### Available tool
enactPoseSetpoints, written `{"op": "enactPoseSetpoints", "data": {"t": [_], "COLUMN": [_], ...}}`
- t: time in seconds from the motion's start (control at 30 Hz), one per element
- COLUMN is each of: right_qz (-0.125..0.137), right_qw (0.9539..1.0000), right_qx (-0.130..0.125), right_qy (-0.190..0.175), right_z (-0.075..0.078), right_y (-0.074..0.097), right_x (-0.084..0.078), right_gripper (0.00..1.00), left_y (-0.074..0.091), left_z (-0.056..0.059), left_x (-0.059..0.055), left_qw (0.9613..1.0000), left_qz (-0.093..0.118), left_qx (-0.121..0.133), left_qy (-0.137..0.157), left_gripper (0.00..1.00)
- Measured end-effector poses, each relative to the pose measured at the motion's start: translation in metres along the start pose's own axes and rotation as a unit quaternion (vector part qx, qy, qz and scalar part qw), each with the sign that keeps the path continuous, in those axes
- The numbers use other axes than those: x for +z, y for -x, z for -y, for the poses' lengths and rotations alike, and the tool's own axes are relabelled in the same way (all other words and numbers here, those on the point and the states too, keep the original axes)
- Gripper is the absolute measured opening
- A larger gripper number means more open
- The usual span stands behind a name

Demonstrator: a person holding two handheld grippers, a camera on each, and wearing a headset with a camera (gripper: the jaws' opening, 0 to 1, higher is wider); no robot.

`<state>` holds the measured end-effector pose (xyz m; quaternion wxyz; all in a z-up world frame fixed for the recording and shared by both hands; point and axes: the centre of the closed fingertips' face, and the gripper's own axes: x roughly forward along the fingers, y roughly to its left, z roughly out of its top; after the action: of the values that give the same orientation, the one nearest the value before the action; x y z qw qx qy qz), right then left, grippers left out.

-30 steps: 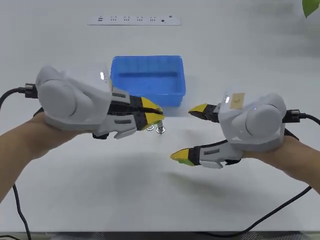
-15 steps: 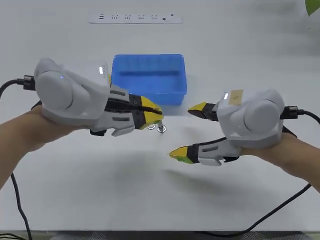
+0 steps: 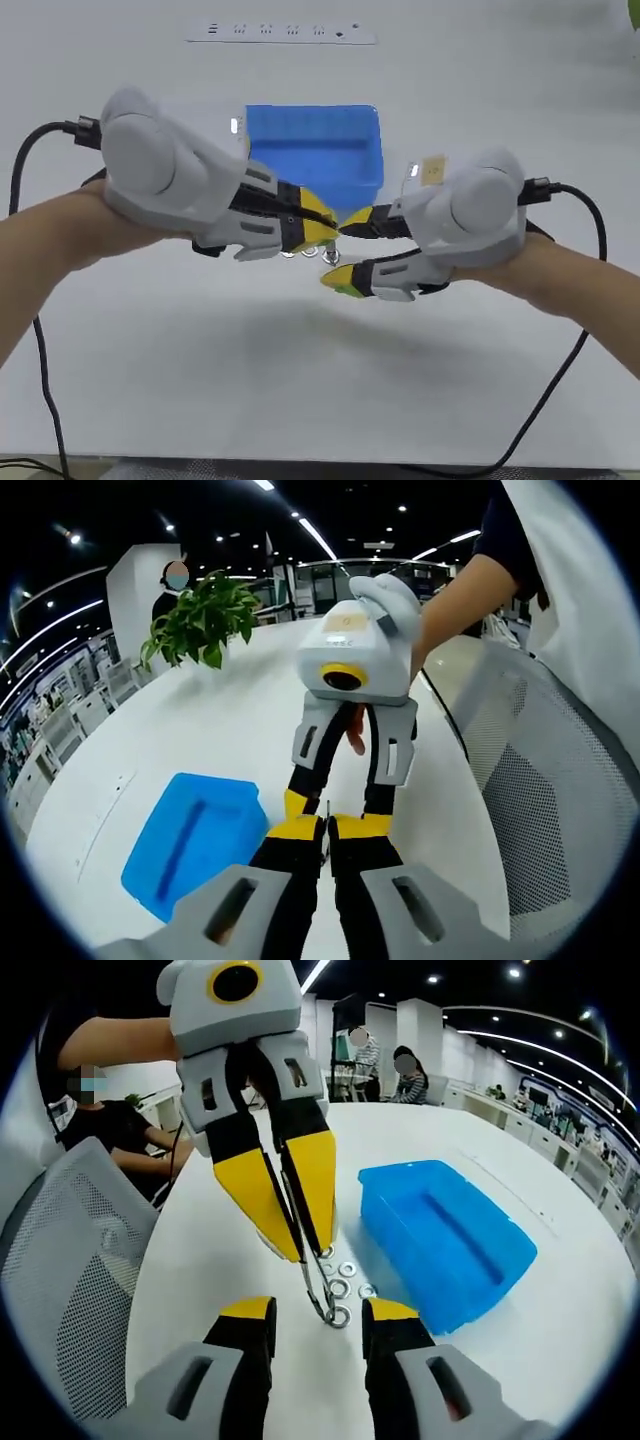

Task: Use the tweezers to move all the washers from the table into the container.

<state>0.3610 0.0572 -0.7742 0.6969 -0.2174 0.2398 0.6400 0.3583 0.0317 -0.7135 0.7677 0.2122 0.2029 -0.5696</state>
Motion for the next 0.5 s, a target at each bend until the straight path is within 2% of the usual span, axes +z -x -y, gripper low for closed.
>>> {"op": "enactPoseSetpoints", "data": {"t": [0.13, 0.33, 0.5], "right_qz": [-0.001, 0.001, -0.001], "right_qw": [0.9998, 0.9994, 0.9989], "right_qx": [0.017, 0.016, 0.016], "right_qy": [0.009, 0.030, 0.044], "right_z": [-0.0014, -0.0024, -0.0027], "right_y": [-0.0055, -0.0077, -0.0088], "right_x": [-0.0003, 0.0034, 0.0040], "right_gripper": [0.23, 0.16, 0.13], "left_y": [-0.0003, 0.0001, -0.0023], "left_z": [0.0003, -0.0015, 0.0016], "left_x": [-0.0010, -0.0056, -0.0075], "left_qw": [0.9999, 0.9998, 0.9995], "left_qz": [-0.009, -0.019, -0.027], "left_qx": [-0.007, -0.005, -0.011], "left_qy": [-0.005, -0.003, -0.008], "left_gripper": [0.06, 0.07, 0.07]}}
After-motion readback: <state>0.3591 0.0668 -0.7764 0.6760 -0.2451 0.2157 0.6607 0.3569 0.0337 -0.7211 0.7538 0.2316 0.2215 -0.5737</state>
